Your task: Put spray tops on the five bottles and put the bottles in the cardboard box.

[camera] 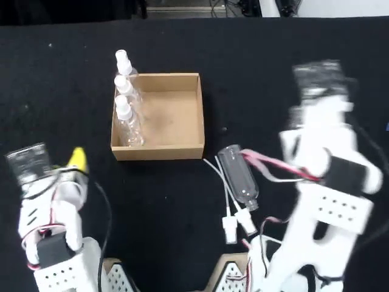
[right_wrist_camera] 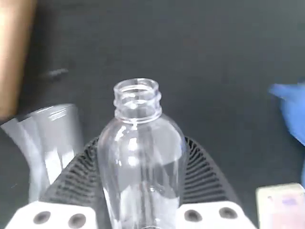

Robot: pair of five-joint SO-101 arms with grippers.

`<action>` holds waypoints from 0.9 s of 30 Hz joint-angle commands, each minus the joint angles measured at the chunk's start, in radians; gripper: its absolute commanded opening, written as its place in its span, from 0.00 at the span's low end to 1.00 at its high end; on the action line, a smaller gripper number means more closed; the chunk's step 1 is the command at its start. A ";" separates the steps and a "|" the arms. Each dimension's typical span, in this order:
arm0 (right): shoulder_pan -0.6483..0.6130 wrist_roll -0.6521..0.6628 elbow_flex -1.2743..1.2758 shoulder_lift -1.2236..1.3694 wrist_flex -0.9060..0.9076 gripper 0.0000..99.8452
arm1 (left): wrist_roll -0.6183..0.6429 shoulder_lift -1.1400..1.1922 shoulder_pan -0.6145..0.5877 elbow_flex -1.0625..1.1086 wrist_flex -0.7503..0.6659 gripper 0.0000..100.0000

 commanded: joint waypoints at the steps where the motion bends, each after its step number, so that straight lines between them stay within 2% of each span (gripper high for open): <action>1: 0.218 0.018 -0.005 0.038 -0.120 0.02 | -0.222 0.003 0.205 -0.081 0.028 0.24; 5: 0.325 0.020 0.091 0.110 -0.244 0.02 | -0.302 0.003 0.328 -0.114 0.080 0.24; 11: 0.393 0.012 0.183 0.205 -0.400 0.02 | -0.348 0.029 0.530 -0.263 0.155 0.24; 16: 0.448 0.011 0.176 0.280 -0.433 0.02 | -0.359 0.227 0.682 -0.390 0.160 0.24; 21: 0.512 0.012 0.157 0.338 -0.468 0.02 | -0.359 0.493 0.895 -0.495 0.158 0.24; 24: 0.542 0.018 0.147 0.366 -0.468 0.02 | -0.354 0.631 1.003 -0.479 0.083 0.23; 27: 0.555 0.018 0.143 0.383 -0.468 0.02 | -0.318 0.760 1.076 -0.430 -0.087 0.23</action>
